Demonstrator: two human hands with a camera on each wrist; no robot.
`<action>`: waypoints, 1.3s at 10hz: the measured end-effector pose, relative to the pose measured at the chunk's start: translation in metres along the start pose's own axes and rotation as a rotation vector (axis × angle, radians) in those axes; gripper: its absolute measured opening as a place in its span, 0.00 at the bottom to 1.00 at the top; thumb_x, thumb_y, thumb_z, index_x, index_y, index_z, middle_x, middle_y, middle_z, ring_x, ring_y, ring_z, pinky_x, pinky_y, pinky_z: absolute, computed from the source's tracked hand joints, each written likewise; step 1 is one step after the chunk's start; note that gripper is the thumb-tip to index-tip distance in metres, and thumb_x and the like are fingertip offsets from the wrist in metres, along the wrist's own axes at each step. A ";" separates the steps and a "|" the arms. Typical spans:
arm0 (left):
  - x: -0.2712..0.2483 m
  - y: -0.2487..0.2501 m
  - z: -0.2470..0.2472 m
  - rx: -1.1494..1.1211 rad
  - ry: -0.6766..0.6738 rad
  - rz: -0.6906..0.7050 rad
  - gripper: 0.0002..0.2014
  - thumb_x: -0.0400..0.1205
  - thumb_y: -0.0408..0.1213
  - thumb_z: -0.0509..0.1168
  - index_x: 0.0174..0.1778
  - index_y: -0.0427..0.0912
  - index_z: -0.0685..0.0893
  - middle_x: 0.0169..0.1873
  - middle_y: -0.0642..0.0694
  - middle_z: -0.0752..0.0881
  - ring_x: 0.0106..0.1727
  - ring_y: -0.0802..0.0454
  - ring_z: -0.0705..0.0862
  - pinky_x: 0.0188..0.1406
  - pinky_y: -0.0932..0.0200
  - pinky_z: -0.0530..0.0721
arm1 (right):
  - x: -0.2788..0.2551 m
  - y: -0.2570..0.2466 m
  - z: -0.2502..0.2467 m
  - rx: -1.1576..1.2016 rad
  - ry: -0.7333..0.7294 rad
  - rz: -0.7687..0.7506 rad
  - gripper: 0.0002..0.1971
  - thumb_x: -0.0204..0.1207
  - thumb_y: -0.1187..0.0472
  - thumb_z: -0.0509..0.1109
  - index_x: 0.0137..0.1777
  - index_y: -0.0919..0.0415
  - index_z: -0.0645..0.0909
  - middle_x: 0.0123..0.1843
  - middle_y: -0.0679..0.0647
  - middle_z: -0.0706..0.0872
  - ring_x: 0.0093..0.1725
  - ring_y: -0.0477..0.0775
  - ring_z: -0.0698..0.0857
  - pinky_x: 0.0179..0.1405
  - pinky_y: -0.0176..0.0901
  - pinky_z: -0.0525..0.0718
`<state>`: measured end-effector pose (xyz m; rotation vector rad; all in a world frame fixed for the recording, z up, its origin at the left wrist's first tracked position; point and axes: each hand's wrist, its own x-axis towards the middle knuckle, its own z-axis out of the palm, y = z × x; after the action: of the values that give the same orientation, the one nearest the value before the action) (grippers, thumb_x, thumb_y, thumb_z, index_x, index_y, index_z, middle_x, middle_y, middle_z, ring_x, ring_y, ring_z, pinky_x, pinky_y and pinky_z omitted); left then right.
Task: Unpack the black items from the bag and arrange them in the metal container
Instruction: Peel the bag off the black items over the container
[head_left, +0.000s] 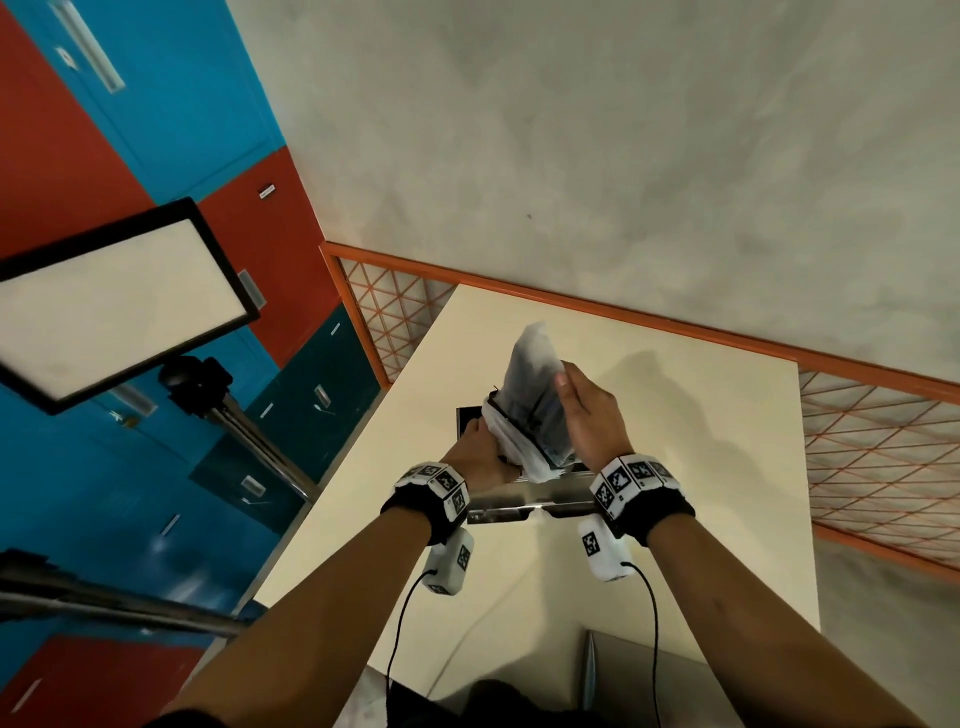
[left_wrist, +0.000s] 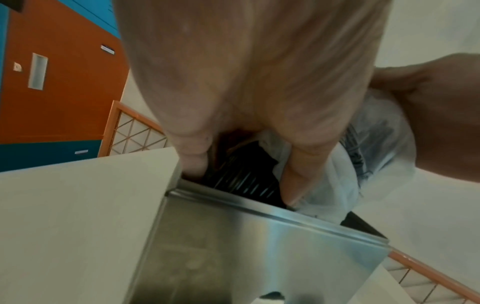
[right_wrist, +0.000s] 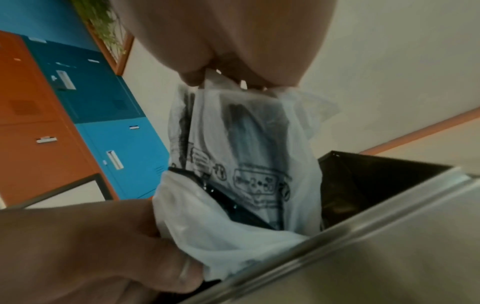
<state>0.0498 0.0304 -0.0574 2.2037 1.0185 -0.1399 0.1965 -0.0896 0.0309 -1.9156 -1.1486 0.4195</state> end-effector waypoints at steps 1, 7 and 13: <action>-0.029 0.015 -0.020 0.020 0.060 0.064 0.42 0.72 0.44 0.74 0.82 0.38 0.67 0.71 0.38 0.75 0.71 0.41 0.72 0.68 0.55 0.75 | 0.003 0.002 0.004 -0.091 -0.081 -0.003 0.14 0.90 0.53 0.52 0.56 0.57 0.78 0.50 0.52 0.83 0.50 0.54 0.82 0.48 0.38 0.70; -0.041 0.016 0.008 -0.282 0.219 -0.107 0.57 0.57 0.59 0.80 0.79 0.36 0.64 0.69 0.35 0.78 0.70 0.36 0.78 0.71 0.39 0.77 | -0.002 -0.021 0.016 0.058 -0.025 -0.190 0.20 0.90 0.53 0.52 0.77 0.55 0.73 0.73 0.53 0.80 0.72 0.51 0.77 0.73 0.42 0.72; -0.042 0.013 0.010 -0.313 0.282 0.057 0.59 0.64 0.58 0.80 0.86 0.53 0.52 0.80 0.49 0.71 0.73 0.41 0.79 0.68 0.37 0.82 | 0.015 0.008 0.013 -0.352 -0.156 0.204 0.25 0.86 0.39 0.48 0.54 0.57 0.79 0.56 0.57 0.85 0.58 0.62 0.82 0.60 0.56 0.75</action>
<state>0.0316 -0.0079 -0.0425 1.9949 1.0459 0.3432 0.2011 -0.0722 0.0186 -2.3542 -1.1921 0.5110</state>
